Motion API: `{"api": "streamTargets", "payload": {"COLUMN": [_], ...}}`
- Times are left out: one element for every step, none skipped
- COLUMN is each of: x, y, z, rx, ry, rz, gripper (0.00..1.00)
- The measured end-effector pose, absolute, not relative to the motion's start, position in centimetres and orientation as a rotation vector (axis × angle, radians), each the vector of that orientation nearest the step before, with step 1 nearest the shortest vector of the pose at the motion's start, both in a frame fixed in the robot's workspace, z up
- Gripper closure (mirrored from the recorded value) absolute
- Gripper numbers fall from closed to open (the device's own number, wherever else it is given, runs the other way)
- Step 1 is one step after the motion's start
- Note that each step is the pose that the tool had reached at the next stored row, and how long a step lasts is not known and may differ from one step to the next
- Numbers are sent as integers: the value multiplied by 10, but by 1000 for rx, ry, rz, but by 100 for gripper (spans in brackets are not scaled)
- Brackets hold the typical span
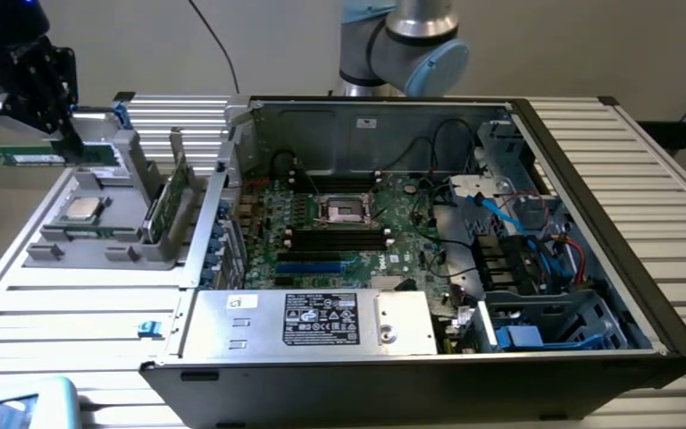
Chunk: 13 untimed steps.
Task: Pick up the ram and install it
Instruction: 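Pick up the ram and move it above insertion slot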
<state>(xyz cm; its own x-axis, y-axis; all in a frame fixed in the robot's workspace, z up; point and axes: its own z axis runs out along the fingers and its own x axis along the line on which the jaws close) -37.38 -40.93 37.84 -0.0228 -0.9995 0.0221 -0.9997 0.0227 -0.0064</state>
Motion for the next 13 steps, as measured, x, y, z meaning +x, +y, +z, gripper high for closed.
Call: {"api": "streamTargets", "payload": {"x": [-370,-366,-363,-359,-355,-351,-347,-343,-339,-336,-332,-327,-323], "y": [-410,-410,-410,-411,-411,-411,-412,-412,-412,-413,-413,-414,-414], "z": [381,383,385,387,390,392,395,397,399,401,403,405,407], "rx": [2188,2188,2188,2188,2188,2188,2188,2188,2188,2188,2188,2188,2188], "ry": [-2238,-2238,-2238,-2238,-2238,-2238,-2238,-2238,-2238,-2238,-2238,-2238,-2239], "rz": [31,31,31,31,31,31,31,31,31,31,31,31,31], "gripper": [87,87,87,87,87,87,87,87,87,87,87,87,87]}}
